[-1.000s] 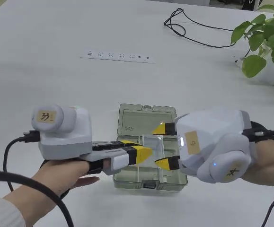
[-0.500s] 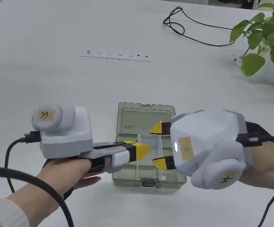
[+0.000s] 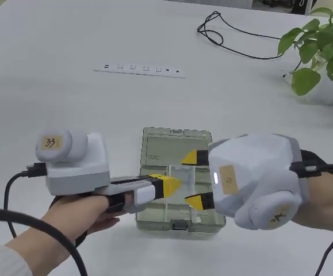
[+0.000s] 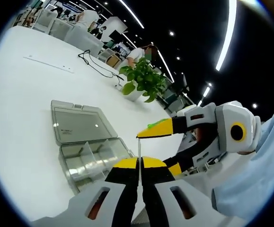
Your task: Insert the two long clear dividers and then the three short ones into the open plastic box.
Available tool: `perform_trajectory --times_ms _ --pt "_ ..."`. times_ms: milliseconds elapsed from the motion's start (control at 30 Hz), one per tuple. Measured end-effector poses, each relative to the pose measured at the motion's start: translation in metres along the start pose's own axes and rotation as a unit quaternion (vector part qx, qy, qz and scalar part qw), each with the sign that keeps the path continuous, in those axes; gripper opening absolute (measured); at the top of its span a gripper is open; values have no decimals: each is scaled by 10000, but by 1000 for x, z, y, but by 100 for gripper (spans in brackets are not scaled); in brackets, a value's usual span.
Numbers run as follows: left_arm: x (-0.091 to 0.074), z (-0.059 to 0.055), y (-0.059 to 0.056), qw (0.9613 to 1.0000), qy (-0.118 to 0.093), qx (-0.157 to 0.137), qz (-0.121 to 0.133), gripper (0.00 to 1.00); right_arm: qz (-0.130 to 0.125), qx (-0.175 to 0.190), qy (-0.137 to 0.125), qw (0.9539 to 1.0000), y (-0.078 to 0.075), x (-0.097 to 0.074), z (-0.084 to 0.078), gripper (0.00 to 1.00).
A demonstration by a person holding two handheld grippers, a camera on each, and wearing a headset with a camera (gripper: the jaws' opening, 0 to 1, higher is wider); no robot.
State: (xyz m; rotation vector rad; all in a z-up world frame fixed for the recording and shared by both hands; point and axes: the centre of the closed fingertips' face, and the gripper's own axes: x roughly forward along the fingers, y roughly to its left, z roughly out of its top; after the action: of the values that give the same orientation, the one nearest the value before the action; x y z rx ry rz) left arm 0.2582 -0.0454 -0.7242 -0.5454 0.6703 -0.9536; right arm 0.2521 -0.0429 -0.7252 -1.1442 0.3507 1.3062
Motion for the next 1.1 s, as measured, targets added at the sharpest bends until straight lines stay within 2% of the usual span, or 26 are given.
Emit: perform_trajectory --times_ms 67,167,233,267,300,400,467,500,533,633,667,700,767,800,833,933,967,1033,1100 --pt "-1 0 0 9999 46 142 -21 0 39 260 -112 9996 -4 -3 2 36" --pt "-2 -3 1 9983 170 556 -73 0 201 669 -292 9971 -10 -10 4 37" --pt "-3 -3 -1 9964 215 807 -132 0 324 945 -387 9942 -14 -15 4 37" --pt "-3 -4 -3 9963 252 809 -157 0 445 1060 -433 9924 -15 -17 4 37" --pt "-3 -5 -4 9936 302 1072 -211 0 461 1083 -436 9921 -16 -18 3 37" --pt "-4 -7 -9 9875 417 1485 -321 0 696 1260 -512 9883 -17 -23 4 35" --pt "-4 -8 -10 9839 473 1679 -390 0 821 1336 -506 9863 -17 -24 4 34" --pt "-4 -8 -12 9817 486 1787 -440 0 989 1386 -499 9841 -13 -26 4 33" --pt "-5 -9 -14 9813 500 1804 -447 0 1030 1416 -510 9832 -13 -26 5 32" --pt "-5 -11 -17 9718 554 2215 -588 0 1407 1594 -445 9761 -4 -28 5 29" --pt "-5 -12 -20 9701 556 2273 -645 0 1503 1666 -435 9735 -2 -29 5 28" --pt "-6 -12 -23 9663 556 2407 -717 0 1730 1762 -449 9680 4 -30 7 27" --pt "-6 -14 -27 9614 563 2581 -766 0 1918 1891 -362 9624 8 -30 6 25" --pt "-6 -15 -28 9595 584 2643 -785 0 1926 1892 -373 9621 5 -28 5 24" --pt "-6 -16 -28 9570 593 2721 -817 0 2006 1932 -366 9597 6 -28 6 22" --pt "-6 -18 -31 9528 614 2835 -893 0 2180 2006 -326 9546 10 -28 8 19" --pt "-6 -18 -31 9526 612 2841 -902 0 2230 2012 -288 9534 11 -28 8 18" --pt "-6 -19 -33 9499 614 2916 -939 0 2310 1963 -240 9527 16 -27 9 16" --pt "-6 -19 -33 9490 614 2943 -949 0 2380 1957 -202 9511 20 -27 10 14"
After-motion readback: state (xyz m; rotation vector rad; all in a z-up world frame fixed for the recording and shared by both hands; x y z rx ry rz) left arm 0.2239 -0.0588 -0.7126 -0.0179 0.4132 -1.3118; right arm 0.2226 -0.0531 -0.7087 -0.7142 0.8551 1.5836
